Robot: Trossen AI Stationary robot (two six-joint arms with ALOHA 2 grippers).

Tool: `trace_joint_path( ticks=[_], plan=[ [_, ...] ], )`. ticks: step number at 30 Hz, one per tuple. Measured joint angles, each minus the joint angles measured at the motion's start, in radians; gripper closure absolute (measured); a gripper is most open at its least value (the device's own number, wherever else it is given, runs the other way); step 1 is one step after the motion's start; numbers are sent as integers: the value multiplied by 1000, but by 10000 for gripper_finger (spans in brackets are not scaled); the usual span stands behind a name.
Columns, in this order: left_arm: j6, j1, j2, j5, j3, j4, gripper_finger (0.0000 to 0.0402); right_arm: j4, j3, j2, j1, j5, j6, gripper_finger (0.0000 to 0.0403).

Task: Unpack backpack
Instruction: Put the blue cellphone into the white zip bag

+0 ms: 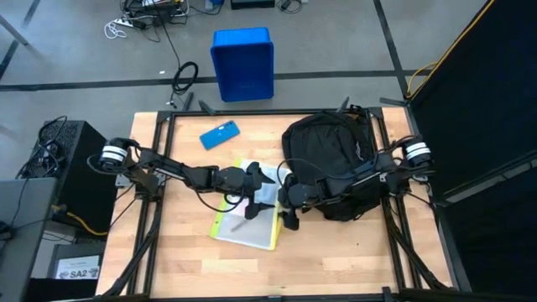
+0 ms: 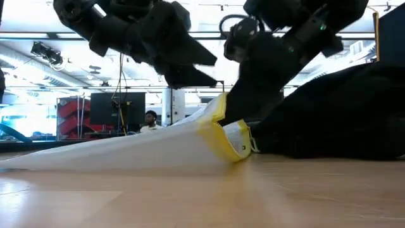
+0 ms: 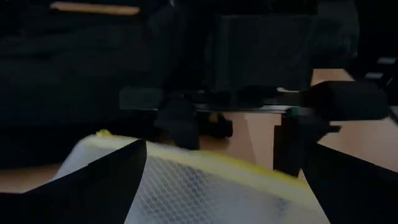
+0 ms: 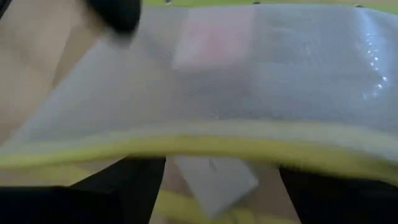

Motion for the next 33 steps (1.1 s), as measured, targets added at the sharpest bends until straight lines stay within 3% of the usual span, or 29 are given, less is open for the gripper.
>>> trace_joint_path(
  ticks=[6, 9, 14, 21, 28, 30, 33],
  plan=[
    [49, 62, -157, -5, 0, -176, 10, -184, 0, -119, 35, 0, 14, 136],
    [84, 135, -224, -8, 1, -250, 10, -284, 0, -159, 55, 74, 38, 153],
    [84, 311, -271, -62, 1, -436, 10, -373, 0, -207, 64, 166, 10, 186],
    [118, 644, -235, -80, 32, -726, 11, -366, 0, -225, 60, 171, -22, 222],
    [151, 925, -144, 123, 47, -788, 11, -359, 0, -225, 54, 173, -29, 232],
    [140, 972, -105, 192, 54, -796, 11, -356, 0, -225, 53, 173, -29, 230],
    [181, 1001, -47, 201, 76, -797, 11, -355, 0, -225, 51, 174, -29, 228]
  ],
)
